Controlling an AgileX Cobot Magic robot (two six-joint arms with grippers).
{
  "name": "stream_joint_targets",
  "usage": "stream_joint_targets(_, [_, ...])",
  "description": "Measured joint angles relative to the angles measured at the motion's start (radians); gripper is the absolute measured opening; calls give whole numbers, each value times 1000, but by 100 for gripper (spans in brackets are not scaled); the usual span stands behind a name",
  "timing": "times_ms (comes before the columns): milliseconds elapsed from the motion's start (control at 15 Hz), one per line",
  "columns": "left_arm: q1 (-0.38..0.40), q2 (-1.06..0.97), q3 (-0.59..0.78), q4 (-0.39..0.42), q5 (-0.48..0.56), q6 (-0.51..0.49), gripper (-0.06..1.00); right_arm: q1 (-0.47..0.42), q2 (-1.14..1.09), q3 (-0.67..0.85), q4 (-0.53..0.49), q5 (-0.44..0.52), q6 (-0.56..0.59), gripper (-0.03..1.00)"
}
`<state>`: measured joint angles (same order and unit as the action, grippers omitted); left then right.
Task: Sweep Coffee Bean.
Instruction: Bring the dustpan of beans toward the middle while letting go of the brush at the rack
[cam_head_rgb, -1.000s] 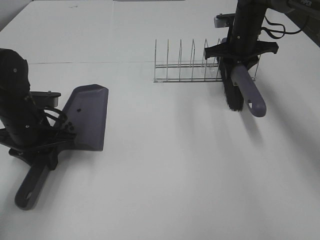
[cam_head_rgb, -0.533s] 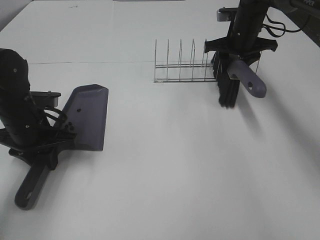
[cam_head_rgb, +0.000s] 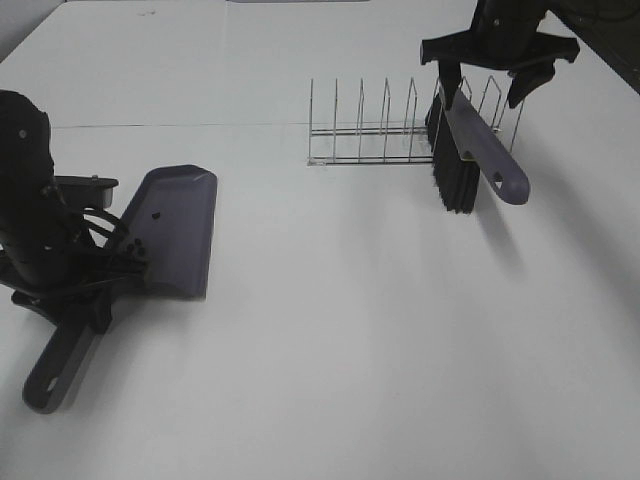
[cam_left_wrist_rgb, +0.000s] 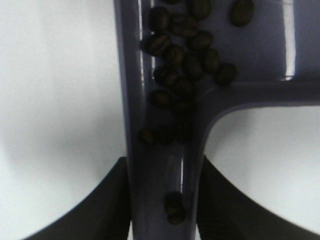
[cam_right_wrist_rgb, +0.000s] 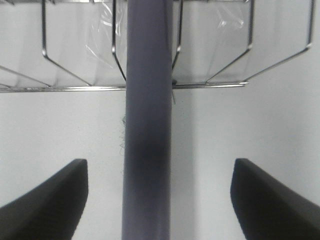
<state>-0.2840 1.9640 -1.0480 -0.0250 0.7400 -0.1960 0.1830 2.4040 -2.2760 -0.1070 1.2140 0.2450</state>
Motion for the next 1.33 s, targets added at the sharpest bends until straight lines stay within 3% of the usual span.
stream_joint_targets(133, [0,-54,-4,-3,5,-19,35,0,-63,0,-7,1,-7,69])
stream_joint_targets(333, [-2,-69,-26,-85,27,-14,35,0,-153,3,33,4,-18,70])
stream_joint_targets(467, [-54,-68,-26,-116,2,-5,35,0,-297,88,67,3,-22,70])
stream_joint_targets(867, [-139,34,-110,-129,-25,-18,35,0,-655,537,85,4,-25,70])
stream_joint_targets(1133, [-151,173,-264,-146,57,-18,35,0,-943,873,85,4,-25,70])
stream_joint_targets(1333, [-151,193,-300,-147,102,-18,35,0,-1168,1061,92,6,-25,70])
